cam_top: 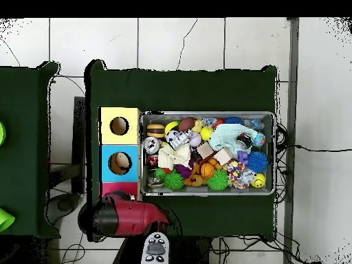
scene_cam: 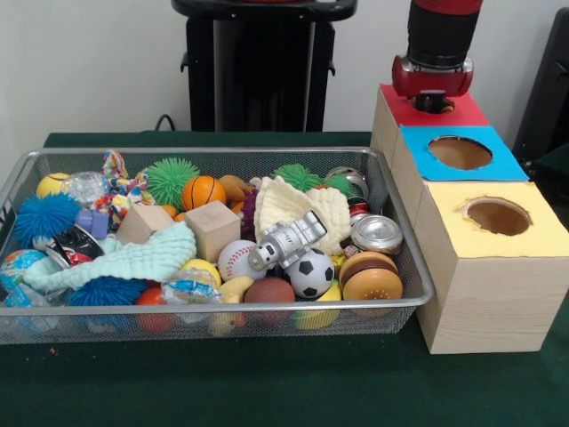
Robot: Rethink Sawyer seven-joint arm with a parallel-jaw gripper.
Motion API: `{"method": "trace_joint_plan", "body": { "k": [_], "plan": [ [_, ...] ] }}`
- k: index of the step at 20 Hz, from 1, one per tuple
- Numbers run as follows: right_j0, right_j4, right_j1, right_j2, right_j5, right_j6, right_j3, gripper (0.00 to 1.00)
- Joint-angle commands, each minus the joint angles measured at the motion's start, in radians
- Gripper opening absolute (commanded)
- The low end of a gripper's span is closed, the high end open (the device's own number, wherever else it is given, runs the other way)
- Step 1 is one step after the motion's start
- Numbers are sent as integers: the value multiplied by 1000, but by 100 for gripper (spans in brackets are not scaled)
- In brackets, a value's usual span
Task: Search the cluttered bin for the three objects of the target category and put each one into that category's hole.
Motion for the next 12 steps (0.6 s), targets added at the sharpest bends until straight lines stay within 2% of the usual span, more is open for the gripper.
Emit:
{"method": "trace_joint_plan", "body": {
  "k": [1, 4, 7, 10, 12],
  "plan": [
    [2, 26, 61, -7, -122, 214, -98, 0],
    [-14, 25, -36, 6, 1, 190, -44, 0],
    [-30, 26, -167, 13, 192, 164, -12, 0],
    [-48, 25, -246, 21, 346, 146, -15, 0],
    [-61, 27, -278, 30, 407, 139, -15, 0]
  ]
}}
